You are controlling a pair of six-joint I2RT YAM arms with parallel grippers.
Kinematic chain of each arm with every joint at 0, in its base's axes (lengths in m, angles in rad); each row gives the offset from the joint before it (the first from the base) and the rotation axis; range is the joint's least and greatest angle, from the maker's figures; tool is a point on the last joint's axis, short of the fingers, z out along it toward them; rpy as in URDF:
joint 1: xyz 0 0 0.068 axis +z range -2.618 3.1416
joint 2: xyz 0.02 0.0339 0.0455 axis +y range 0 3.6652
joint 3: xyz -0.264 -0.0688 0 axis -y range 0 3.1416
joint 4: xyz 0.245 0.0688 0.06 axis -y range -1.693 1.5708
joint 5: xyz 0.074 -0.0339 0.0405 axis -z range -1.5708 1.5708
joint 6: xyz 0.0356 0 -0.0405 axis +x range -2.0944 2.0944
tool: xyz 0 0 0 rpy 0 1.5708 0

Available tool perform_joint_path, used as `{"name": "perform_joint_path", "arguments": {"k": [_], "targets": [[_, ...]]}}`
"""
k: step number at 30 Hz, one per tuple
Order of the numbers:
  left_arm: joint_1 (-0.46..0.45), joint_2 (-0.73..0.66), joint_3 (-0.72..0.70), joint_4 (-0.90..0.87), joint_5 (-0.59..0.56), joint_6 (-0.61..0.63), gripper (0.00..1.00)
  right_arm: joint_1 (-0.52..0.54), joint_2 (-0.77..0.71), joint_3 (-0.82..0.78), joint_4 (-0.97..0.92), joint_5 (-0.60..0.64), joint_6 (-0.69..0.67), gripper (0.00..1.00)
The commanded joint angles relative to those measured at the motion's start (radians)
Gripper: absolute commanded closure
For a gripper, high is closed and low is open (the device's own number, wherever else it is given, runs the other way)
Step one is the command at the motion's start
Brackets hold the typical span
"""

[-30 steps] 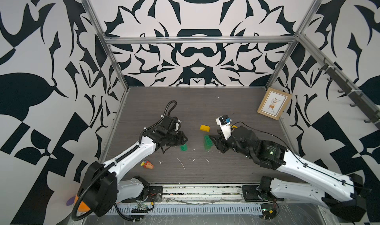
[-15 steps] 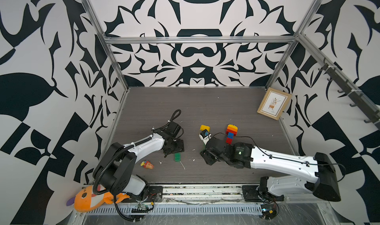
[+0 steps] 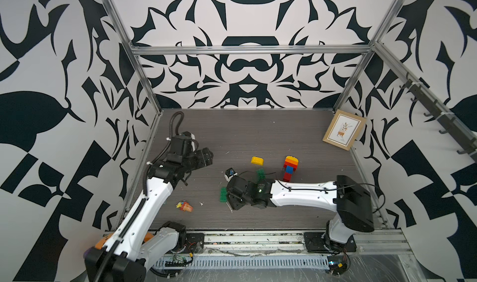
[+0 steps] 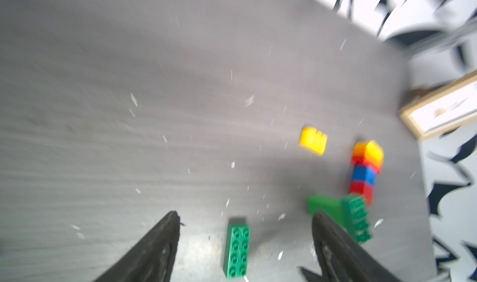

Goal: Assemble an ice cream with lego
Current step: Place the lego brick at the center of the board, then pick up the lego brick from the center of the board.

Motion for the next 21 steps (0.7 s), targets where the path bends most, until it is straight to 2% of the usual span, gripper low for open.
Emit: {"name": "perform_joint_path", "arguments": {"k": [1, 4, 8, 17, 21], "targets": [[0.055, -0.038, 0.021, -0.111, 0.041, 0.083, 0.12, 0.002, 0.063, 0.075, 0.047, -0.041, 0.057, 0.35], [0.086, -0.048, 0.024, -0.104, 0.089, 0.094, 0.11, 0.002, 0.142, 0.132, 0.034, -0.062, 0.061, 0.33], [0.088, -0.058, 0.025, -0.101, 0.092, 0.108, 0.1, 0.001, 0.201, 0.164, 0.079, -0.091, 0.046, 0.32], [0.109, -0.08, 0.001, -0.092, 0.079, 0.123, 0.09, -0.006, 0.28, 0.294, -0.008, -0.033, -0.032, 0.31], [0.124, -0.074, -0.016, -0.091, 0.092, 0.131, 0.08, -0.007, 0.307, 0.322, -0.031, -0.038, -0.043, 0.37]]}}
